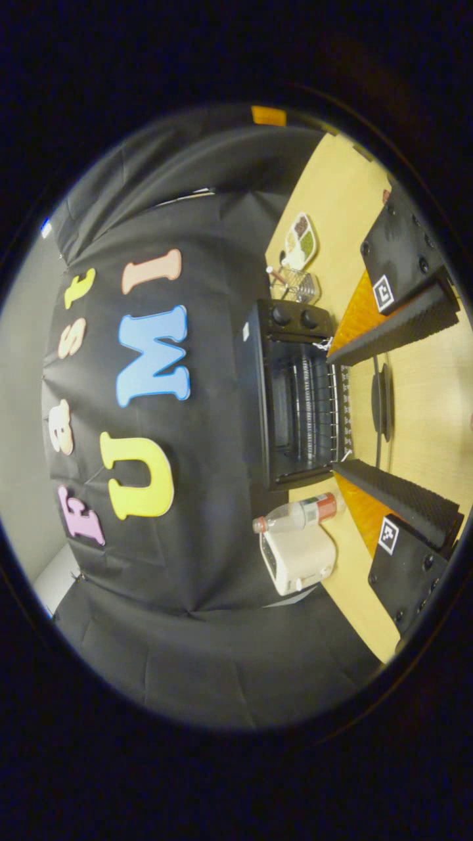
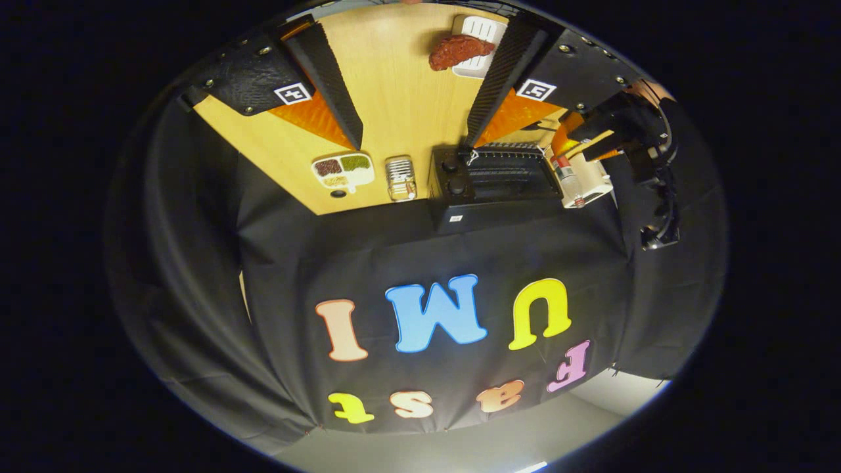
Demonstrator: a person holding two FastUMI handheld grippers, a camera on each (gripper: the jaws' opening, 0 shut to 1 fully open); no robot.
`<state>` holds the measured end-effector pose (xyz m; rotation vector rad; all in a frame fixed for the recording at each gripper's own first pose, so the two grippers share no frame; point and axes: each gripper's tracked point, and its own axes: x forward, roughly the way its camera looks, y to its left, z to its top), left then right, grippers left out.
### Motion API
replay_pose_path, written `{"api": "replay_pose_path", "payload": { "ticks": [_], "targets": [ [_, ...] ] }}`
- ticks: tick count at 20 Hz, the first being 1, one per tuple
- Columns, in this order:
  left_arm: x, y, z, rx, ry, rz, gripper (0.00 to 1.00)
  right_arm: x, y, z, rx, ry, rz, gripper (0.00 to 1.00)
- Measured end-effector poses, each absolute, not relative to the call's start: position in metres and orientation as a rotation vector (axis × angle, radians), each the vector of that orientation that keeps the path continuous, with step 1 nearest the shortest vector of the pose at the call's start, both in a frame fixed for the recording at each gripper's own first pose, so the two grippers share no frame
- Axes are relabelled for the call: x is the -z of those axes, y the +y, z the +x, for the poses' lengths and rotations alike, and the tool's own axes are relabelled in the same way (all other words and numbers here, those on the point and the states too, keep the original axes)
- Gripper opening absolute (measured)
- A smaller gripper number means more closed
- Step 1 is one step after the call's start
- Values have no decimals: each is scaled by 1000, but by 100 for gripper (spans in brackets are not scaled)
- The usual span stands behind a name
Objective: Open the electric oven with the left hand, put the food in, and close the electric oven.
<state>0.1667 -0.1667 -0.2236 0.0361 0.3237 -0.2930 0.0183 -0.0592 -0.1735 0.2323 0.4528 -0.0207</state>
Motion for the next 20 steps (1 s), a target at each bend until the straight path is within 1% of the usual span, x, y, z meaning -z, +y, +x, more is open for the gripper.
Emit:
{"api": "replay_pose_path", "payload": {
  "ticks": [8, 9, 10, 14, 15, 16, 19, 20],
  "targets": [
    [130, -129, 132, 245, 178, -4, 100, 239, -34, 4, -87, 653, 371, 98],
    [123, -123, 126, 237, 166, -5, 92, 246, -31, 3, -97, 675, 389, 98],
    [117, -117, 122, 228, 158, -6, 97, 253, -29, 2, -104, 695, 409, 98],
    [105, -94, 107, 182, 145, 3, 97, 283, -20, 0, -117, 784, 511, 98],
    [103, -88, 105, 171, 142, 7, 97, 292, -19, 0, -113, 807, 539, 95],
    [101, -82, 104, 159, 141, 12, 100, 298, -17, 0, -110, 827, 570, 95],
    [97, -66, 100, 129, 137, 27, 100, 311, -11, -2, -108, 878, 645, 95],
    [96, -61, 100, 120, 137, 30, 99, 318, -9, -2, -106, 895, 663, 95]
  ]
}}
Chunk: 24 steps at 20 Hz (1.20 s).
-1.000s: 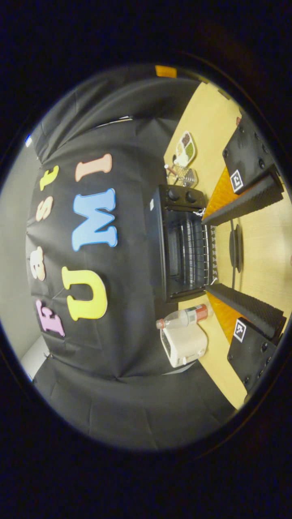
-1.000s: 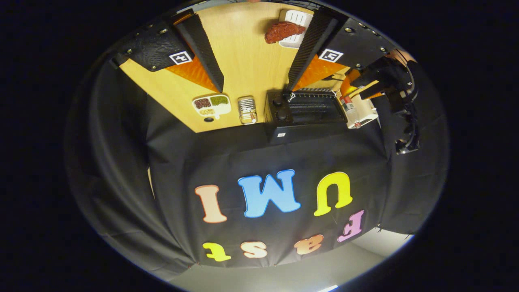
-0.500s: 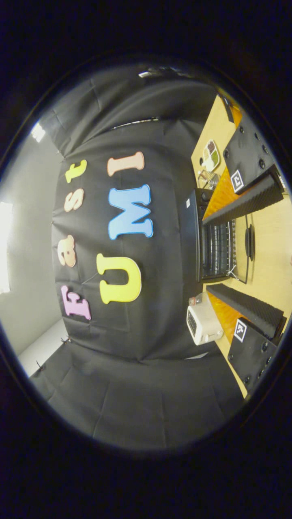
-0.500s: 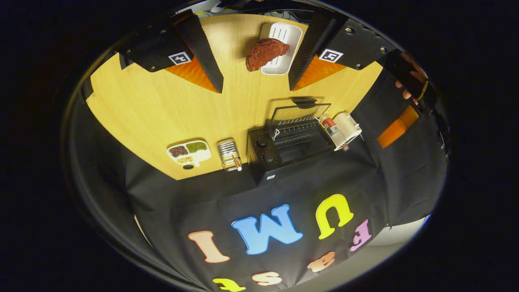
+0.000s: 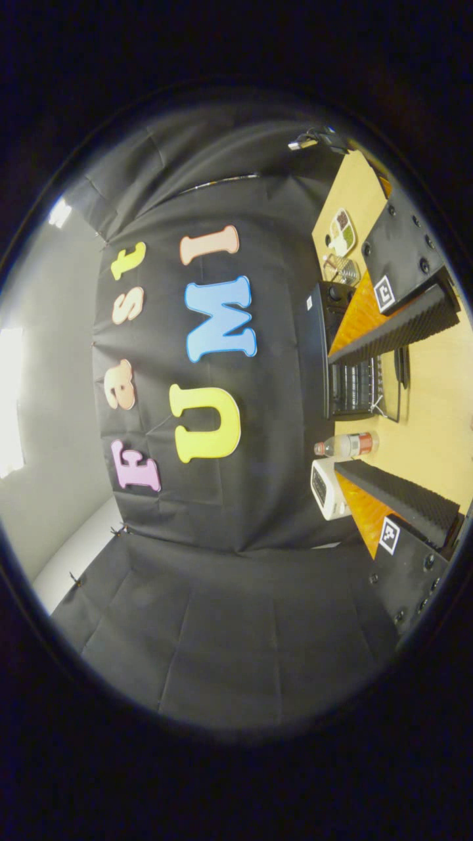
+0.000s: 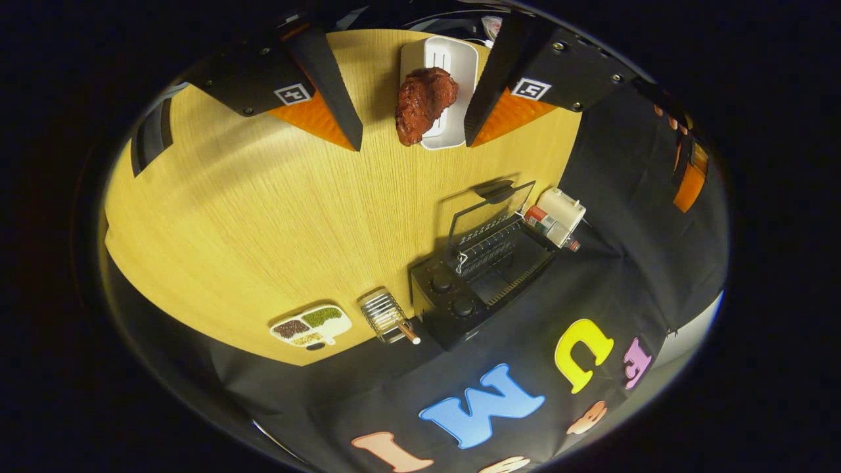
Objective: Open the electric oven with the left hand, put the food in, and close the electric oven.
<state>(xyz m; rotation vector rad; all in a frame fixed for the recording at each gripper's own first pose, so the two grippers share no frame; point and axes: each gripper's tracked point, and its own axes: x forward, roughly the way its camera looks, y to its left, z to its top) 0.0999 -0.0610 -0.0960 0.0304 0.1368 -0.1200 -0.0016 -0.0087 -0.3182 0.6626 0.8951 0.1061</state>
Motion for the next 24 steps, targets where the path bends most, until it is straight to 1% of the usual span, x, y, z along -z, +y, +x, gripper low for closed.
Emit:
{"api": "replay_pose_path", "payload": {
  "ticks": [1, 2, 3, 4, 5, 6, 8, 9, 10, 11, 12, 13, 14, 16, 17, 18, 21, 24],
  "targets": [
    [96, -56, 99, 110, 139, 29, 97, 322, -5, -3, -106, 907, 690, 95],
    [97, -52, 98, 102, 142, 25, 97, 327, -3, -6, -96, 926, 716, 90],
    [98, -49, 97, 93, 146, 21, 97, 330, -1, -6, -95, 944, 749, 78],
    [99, -46, 97, 85, 150, 20, 100, 332, 2, -9, -96, 963, 779, 74],
    [100, -43, 98, 79, 151, 19, 100, 332, 7, -12, -102, 981, 807, 74],
    [100, -42, 98, 74, 153, 21, 97, 332, 7, -15, -101, 994, 815, 74],
    [103, -41, 98, 70, 157, 21, 97, 330, 7, -13, -82, 994, 847, 47],
    [103, -41, 97, 71, 158, 19, 97, 332, 11, -14, -99, 1006, 853, 21],
    [103, -44, 98, 74, 159, 18, 97, 331, 13, -16, -110, 1018, 852, 31],
    [104, -45, 96, 76, 160, 19, 97, 332, 15, -13, -113, 1004, 862, 32],
    [104, -45, 95, 77, 159, 22, 97, 323, 7, -17, -112, 1008, 865, 26],
    [104, -46, 95, 76, 158, 24, 97, 324, 13, -8, -114, 989, 887, 20],
    [104, -47, 95, 79, 159, 21, 97, 324, 15, -7, -122, 989, 871, 10],
    [106, -47, 93, 79, 165, 19, 97, 315, 17, -9, -150, 984, 827, 10],
    [106, -46, 92, 76, 164, 18, 100, 313, 16, -7, -153, 982, 815, 10],
    [105, -45, 92, 69, 161, 18, 97, 310, 14, -4, -149, 975, 812, 10],
    [105, -45, 93, 68, 150, 7, 97, 288, 18, 8, -167, 941, 827, 10],
    [112, -47, 102, 85, 160, 7, 100, 264, 23, 28, -180, 887, 828, 10]
  ]
}}
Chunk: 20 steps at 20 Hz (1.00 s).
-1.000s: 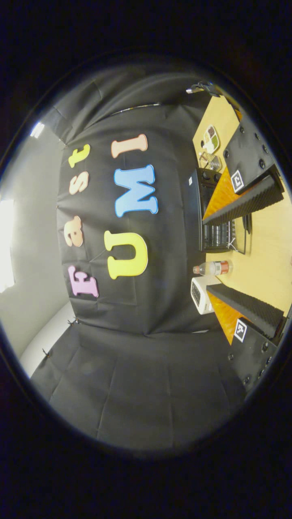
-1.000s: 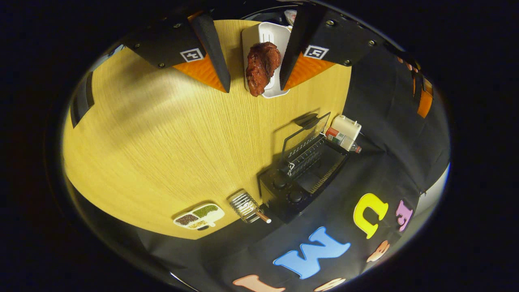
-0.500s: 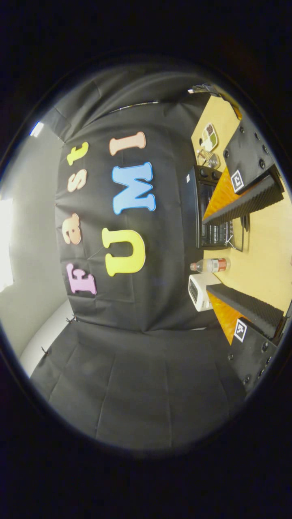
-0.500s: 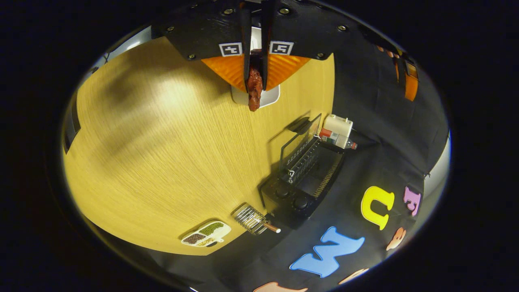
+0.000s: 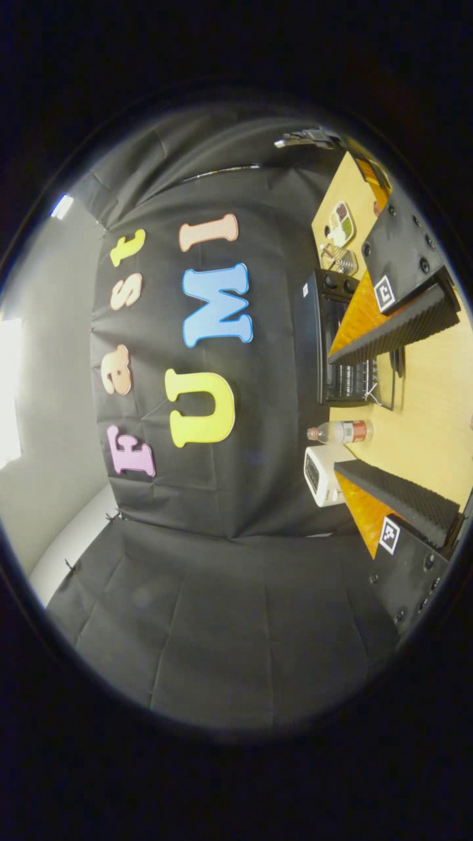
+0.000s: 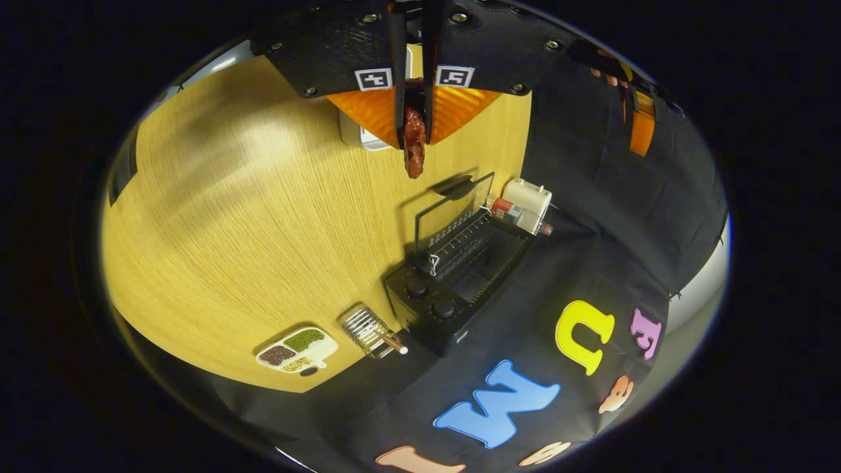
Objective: Open the electric oven with the left hand, put the food in, and close the electric oven.
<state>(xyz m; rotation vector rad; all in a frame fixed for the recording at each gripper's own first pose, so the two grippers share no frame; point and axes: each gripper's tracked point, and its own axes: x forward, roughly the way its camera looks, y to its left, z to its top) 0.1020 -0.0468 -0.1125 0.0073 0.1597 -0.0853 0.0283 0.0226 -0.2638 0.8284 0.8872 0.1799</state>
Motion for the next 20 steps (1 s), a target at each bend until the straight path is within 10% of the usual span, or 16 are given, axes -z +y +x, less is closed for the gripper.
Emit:
{"api": "replay_pose_path", "payload": {
  "ticks": [20],
  "targets": [
    [148, 6, 189, 85, 195, 26, 97, 243, 115, 200, -203, 697, 991, 10]
  ]
}}
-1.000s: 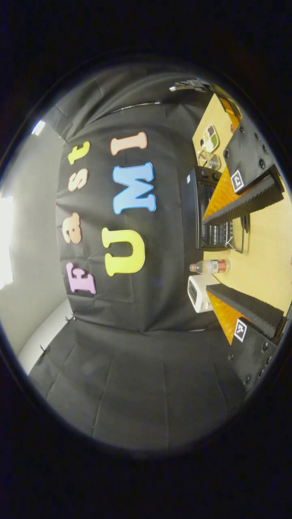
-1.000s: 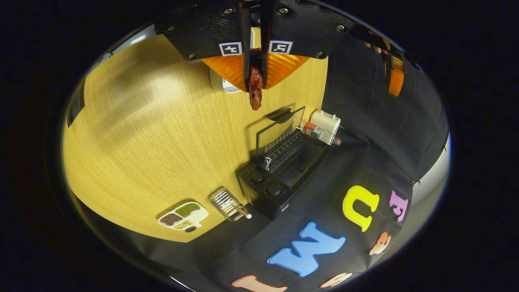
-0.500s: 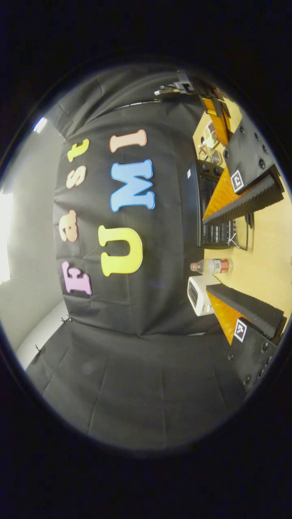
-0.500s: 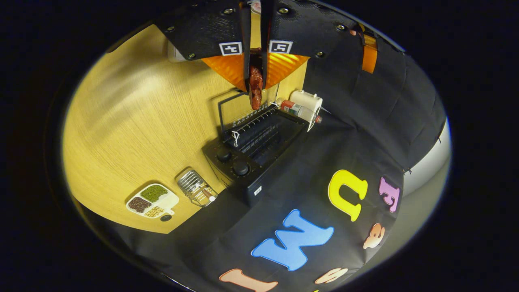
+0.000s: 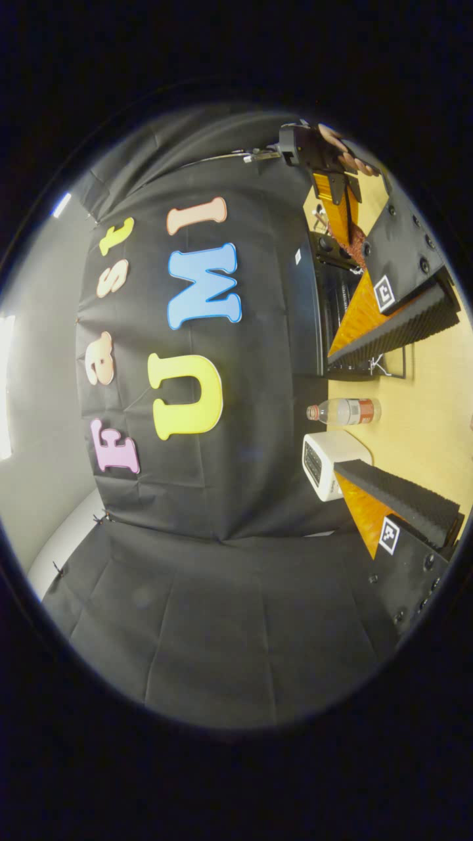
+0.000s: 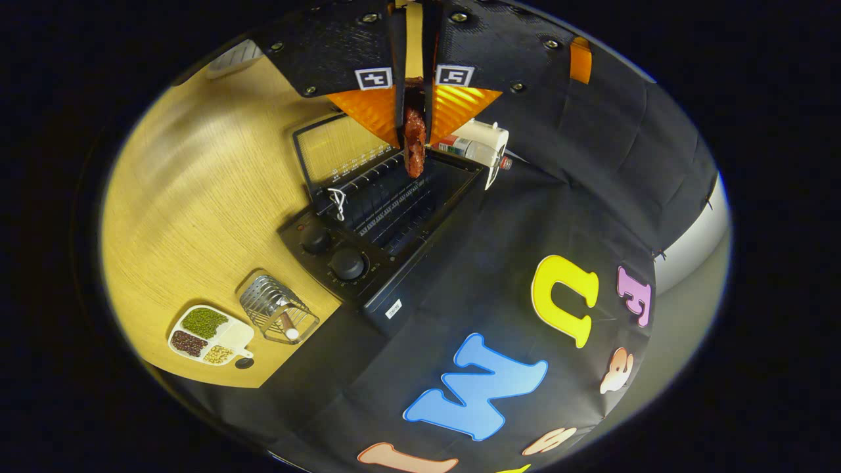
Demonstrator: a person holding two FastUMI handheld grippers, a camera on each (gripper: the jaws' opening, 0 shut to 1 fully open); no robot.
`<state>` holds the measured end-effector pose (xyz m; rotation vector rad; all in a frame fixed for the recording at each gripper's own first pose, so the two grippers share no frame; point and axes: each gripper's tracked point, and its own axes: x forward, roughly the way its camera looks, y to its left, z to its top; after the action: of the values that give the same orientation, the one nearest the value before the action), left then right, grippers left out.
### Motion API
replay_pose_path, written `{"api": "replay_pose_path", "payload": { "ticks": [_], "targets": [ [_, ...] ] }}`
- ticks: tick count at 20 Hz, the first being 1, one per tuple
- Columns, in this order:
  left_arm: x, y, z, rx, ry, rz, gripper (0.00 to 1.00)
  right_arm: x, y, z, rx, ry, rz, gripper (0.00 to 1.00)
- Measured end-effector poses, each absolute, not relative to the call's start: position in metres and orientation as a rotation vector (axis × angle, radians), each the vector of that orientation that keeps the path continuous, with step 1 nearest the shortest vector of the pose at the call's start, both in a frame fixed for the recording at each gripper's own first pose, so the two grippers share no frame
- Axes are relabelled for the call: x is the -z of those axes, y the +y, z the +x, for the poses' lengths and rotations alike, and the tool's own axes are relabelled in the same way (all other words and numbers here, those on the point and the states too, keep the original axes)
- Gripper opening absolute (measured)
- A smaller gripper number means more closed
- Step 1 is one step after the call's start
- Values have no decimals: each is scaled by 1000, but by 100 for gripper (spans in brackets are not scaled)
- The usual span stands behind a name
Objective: Open the electric oven with the left hand, put the food in, and close the electric oven.
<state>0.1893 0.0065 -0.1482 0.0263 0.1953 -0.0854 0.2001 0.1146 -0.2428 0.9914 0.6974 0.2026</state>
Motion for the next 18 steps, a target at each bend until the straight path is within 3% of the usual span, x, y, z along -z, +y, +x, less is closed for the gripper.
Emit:
{"api": "replay_pose_path", "payload": {
  "ticks": [18],
  "targets": [
    [185, 48, 250, 77, 263, 53, 97, 298, 169, 328, -155, 614, 988, 10]
  ]
}}
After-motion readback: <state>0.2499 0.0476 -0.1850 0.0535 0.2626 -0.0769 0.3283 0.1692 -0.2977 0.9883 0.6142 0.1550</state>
